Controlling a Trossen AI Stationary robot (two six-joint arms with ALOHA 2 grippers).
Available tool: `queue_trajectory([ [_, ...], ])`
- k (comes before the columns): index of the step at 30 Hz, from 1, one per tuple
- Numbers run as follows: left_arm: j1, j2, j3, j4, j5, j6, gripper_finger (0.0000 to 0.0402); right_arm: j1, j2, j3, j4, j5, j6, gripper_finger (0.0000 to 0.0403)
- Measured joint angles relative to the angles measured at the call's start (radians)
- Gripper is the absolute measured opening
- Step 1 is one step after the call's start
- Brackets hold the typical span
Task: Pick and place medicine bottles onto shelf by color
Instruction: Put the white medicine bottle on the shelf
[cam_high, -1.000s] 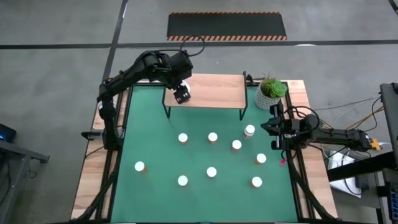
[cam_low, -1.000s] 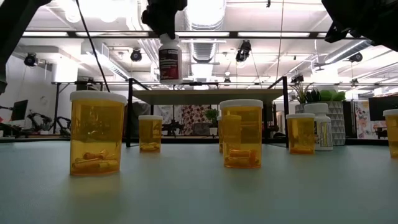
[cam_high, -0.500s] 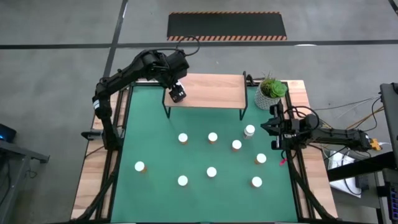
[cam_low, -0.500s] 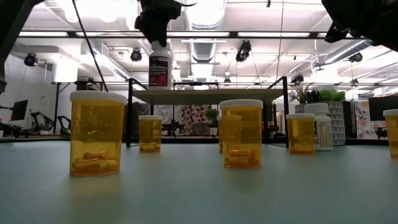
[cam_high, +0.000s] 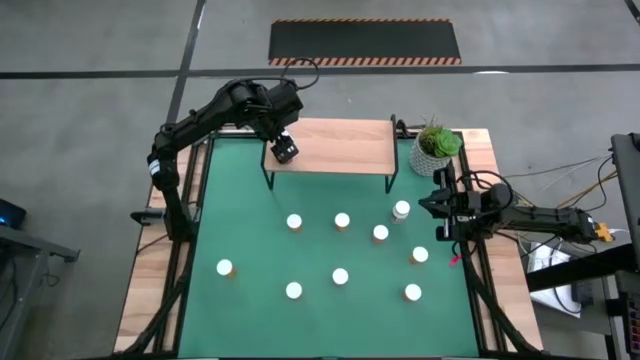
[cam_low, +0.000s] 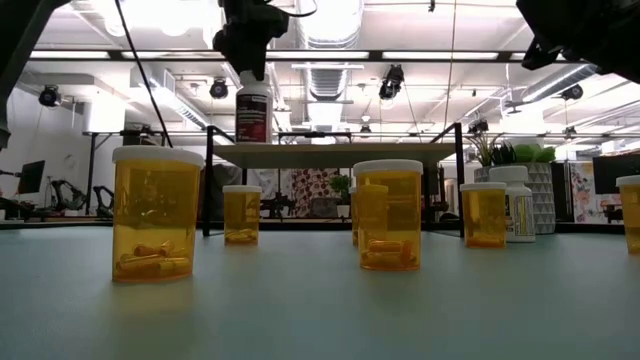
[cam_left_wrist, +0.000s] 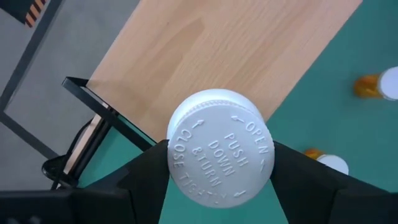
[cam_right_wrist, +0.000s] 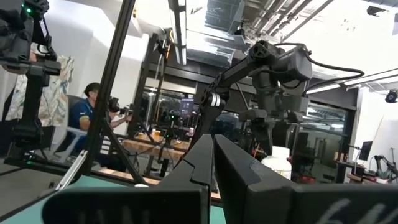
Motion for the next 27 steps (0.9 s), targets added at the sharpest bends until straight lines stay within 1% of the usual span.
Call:
queue_trajectory([
  [5,0.000,-0.001,-0.002,-0.003,0.001,0.001,0.0286,0.000,0.000,0.000,-0.001,0.000,0.000,0.0009],
  [9,0.000,-0.001,-0.001,-0.002,0.001,0.028,0.0306,0.000,0.000,0.000,-0.001,0.000,0.000,0.0009],
  [17,0.000,-0.018,0.005,-0.002,0.001,0.078,0.0311,0.000,0.000,0.000,-0.001,0.000,0.000,0.0009],
  [27,-0.009,-0.101,0.011,0.002,-0.001,0.080,0.0310,0.000,0.000,0.000,-0.001,0.000,-0.001,0.0009],
])
